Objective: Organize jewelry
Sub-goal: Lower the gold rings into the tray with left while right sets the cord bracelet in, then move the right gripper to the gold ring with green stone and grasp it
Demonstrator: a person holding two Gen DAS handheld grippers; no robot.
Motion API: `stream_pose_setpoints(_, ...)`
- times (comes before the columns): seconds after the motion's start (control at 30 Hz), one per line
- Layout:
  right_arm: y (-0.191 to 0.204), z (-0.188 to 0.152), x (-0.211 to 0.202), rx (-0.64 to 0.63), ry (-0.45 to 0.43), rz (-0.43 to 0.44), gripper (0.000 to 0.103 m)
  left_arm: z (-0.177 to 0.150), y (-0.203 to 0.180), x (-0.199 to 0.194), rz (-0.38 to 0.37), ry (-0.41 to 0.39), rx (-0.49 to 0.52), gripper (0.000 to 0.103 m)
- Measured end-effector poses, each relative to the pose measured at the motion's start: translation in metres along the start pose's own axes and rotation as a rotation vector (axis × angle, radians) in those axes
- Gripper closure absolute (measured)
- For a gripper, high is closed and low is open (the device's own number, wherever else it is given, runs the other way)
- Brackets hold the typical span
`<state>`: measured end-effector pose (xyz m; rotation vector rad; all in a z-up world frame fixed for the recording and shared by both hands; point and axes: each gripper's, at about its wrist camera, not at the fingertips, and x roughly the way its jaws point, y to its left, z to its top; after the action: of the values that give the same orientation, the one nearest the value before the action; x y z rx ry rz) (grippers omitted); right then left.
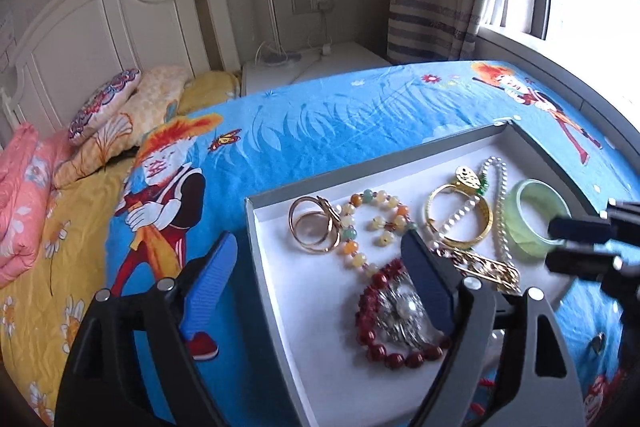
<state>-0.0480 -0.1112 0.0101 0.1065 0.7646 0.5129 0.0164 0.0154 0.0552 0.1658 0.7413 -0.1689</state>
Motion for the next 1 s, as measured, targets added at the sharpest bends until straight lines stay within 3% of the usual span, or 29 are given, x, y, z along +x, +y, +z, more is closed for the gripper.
stream_pose_setpoints(0.1,-0.006,-0.002,-0.023,0.003,-0.053,0.011,0.053,-0.017,-0.005,-0.028,0.013,-0.054,-0.003,0.011)
stream_pose_setpoints(0.33,-0.034,-0.021,-0.070,0.022,-0.137,-0.033,0.037,-0.065,-0.016,-0.072,-0.033,-0.086,-0.091,0.005)
stream_pose_setpoints(0.47,-0.057,-0.035,-0.078,0.082,-0.141,-0.054,0.035,-0.087,-0.021,-0.083,-0.065,-0.074,-0.173,0.005)
stream_pose_setpoints(0.67,-0.086,-0.063,-0.082,0.149,-0.114,-0.081,0.034,-0.105,-0.033,-0.086,-0.048,-0.077,-0.168,0.004)
stream_pose_setpoints(0.73,-0.090,-0.068,-0.087,0.172,-0.135,-0.048,0.034,-0.107,-0.027,-0.087,-0.079,-0.094,-0.197,0.004)
stream_pose_setpoints(0.83,-0.085,-0.070,-0.092,0.137,-0.148,-0.041,0.032,-0.108,-0.014,-0.083,-0.146,-0.087,-0.262,0.005)
stream_pose_setpoints(1.0,-0.052,-0.082,-0.087,-0.061,-0.080,-0.025,0.033,-0.108,-0.012,-0.077,-0.158,-0.060,-0.283,0.004)
